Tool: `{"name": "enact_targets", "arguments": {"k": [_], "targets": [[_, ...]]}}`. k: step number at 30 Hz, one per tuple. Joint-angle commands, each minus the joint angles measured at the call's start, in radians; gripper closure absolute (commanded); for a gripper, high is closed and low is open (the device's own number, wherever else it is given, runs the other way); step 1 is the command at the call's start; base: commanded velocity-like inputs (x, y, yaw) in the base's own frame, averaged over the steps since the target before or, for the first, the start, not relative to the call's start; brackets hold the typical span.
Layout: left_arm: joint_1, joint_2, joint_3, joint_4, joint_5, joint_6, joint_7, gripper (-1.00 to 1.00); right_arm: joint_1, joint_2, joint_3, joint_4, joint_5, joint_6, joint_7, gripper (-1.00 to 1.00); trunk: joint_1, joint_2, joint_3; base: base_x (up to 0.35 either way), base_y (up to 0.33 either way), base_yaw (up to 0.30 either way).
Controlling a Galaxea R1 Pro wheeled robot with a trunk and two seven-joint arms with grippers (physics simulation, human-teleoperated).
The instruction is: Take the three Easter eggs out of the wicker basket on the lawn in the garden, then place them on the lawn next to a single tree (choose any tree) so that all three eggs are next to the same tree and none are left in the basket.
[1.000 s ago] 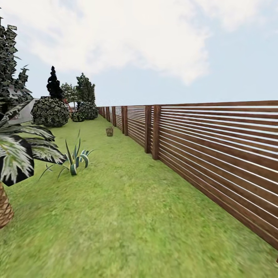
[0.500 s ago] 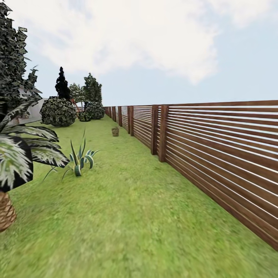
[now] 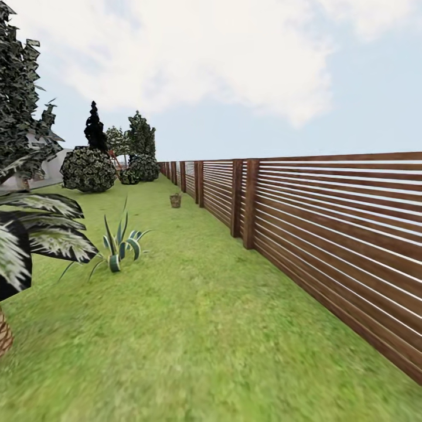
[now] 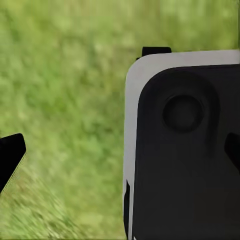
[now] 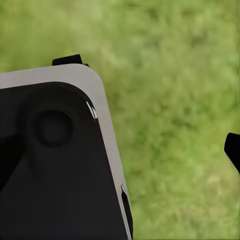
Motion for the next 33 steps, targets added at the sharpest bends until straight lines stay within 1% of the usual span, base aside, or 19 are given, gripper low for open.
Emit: {"name": "enact_targets", "arguments": {"k": [1, 21, 28, 33], "targets": [[0.001, 0.000, 0.001, -0.002, 0.000, 0.000, 0.001, -1.00, -0.002, 0.000, 0.003, 0.004, -0.008, -0.008, 0.001, -1.00, 0.001, -0.001, -0.001, 0.318, 0.000, 0.000], [0.001, 0.000, 0.001, -0.002, 0.000, 0.000, 0.001, -1.00, -0.002, 0.001, 0.002, 0.003, -0.006, -0.007, 0.000, -1.00, 0.001, -0.001, -0.001, 0.308, 0.000, 0.000], [0.001, 0.000, 0.001, -0.002, -0.001, 0.000, 0.001, -1.00, -0.002, 0.005, -0.005, -0.009, -0.008, -0.014, 0.005, -1.00, 0.001, -0.001, -0.001, 0.055, 0.000, 0.000], [0.001, 0.000, 0.000, -0.002, -0.001, 0.000, 0.001, -1.00, -0.002, 0.009, -0.002, -0.019, -0.005, -0.007, 0.012, -1.00, 0.001, -0.001, -0.001, 0.002, 0.000, 0.000]]}}
